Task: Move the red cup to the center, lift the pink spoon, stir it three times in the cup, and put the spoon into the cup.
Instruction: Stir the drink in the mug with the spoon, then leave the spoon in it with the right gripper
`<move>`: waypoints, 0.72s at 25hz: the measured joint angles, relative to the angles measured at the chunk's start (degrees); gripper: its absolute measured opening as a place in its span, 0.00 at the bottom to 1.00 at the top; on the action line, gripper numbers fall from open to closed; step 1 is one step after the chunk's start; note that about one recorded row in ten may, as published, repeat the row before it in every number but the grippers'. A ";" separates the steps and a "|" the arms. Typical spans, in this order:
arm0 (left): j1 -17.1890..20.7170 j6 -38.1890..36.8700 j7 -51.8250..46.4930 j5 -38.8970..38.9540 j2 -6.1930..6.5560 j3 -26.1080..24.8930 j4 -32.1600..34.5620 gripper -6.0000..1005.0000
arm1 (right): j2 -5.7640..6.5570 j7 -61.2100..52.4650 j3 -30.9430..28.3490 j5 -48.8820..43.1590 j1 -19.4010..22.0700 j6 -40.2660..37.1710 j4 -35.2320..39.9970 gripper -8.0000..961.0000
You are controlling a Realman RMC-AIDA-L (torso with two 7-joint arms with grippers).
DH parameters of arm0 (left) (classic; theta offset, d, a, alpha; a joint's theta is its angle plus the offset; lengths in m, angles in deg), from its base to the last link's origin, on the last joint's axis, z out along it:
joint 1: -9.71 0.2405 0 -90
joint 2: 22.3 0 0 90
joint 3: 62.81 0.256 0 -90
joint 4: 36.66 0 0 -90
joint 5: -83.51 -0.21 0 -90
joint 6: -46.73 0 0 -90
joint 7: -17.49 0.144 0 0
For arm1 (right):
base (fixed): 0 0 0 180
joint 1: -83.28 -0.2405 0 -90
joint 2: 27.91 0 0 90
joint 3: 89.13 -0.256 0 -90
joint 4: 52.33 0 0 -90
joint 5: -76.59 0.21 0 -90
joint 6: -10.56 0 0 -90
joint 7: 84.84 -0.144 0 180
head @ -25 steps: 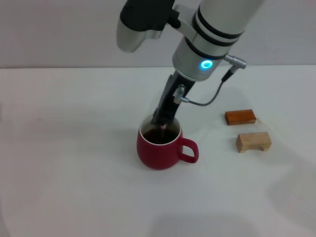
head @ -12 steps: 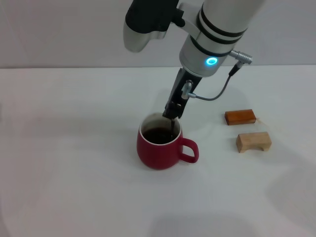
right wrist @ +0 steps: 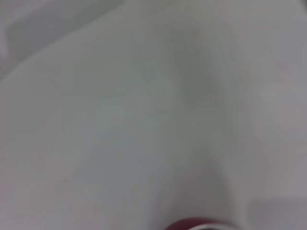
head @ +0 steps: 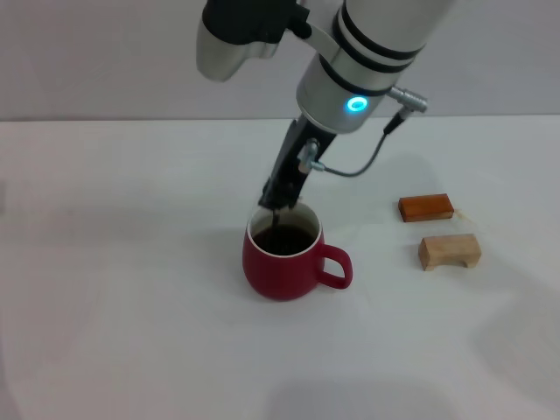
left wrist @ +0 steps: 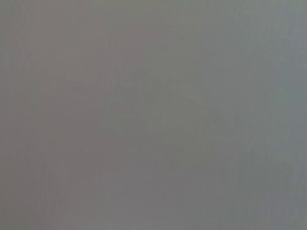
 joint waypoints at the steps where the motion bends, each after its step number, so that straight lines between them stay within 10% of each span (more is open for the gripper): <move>1: -0.03 0.00 0.00 0.02 0.00 -0.03 0.00 0.84 | 0.00 -0.19 0.09 -0.55 -0.04 -1.27 0.13 0.14; 18: -0.08 -0.09 0.00 0.07 0.07 -0.08 0.00 0.84 | -0.10 -0.90 0.09 0.33 -0.66 1.32 -1.47 0.14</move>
